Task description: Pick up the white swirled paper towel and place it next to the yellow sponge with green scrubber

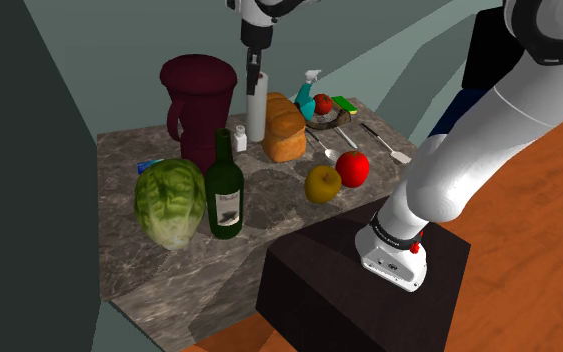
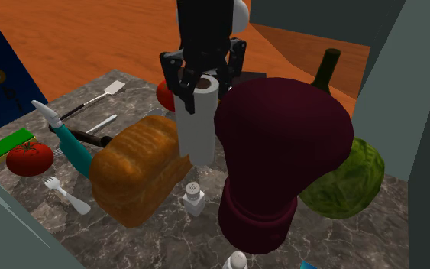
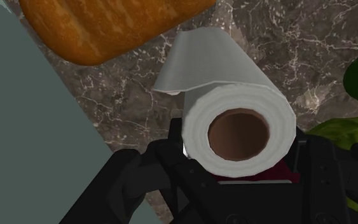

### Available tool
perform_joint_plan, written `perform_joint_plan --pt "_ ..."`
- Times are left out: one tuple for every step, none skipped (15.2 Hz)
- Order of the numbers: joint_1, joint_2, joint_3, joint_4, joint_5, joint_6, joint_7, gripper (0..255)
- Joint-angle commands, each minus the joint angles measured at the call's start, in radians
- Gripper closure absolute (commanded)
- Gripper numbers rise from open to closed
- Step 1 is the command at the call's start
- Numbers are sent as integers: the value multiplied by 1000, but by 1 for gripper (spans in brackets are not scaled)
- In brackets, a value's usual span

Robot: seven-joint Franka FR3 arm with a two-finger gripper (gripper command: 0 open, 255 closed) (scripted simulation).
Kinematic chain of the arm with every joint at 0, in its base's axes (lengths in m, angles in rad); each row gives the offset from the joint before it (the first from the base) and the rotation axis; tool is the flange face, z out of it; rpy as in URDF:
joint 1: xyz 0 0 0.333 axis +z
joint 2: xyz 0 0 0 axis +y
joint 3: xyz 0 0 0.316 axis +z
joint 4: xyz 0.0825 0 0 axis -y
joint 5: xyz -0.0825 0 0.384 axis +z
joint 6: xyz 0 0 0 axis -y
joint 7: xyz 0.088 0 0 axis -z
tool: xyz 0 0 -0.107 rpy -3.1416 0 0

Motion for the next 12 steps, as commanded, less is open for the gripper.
perform_joint_plan --pt "1 -5 1 24 0 -30 1 255" --pt "1 -7 1 36 0 -43 1 255" --pt "1 -8 1 48 0 -57 1 255" --pt "1 -9 1 61 0 -70 1 255" --pt "1 -10 2 73 0 -84 1 255" --pt "1 -10 2 86 0 -97 1 255" --pt "1 -11 2 99 0 -110 1 255" --pt "1 -11 2 112 1 -124 0 255" --pt "1 -11 2 126 1 -137 0 255" --pt "1 -10 2 140 1 -151 0 255" --pt "1 -10 2 154 1 -164 0 255" --pt "1 -9 2 168 1 -178 0 255"
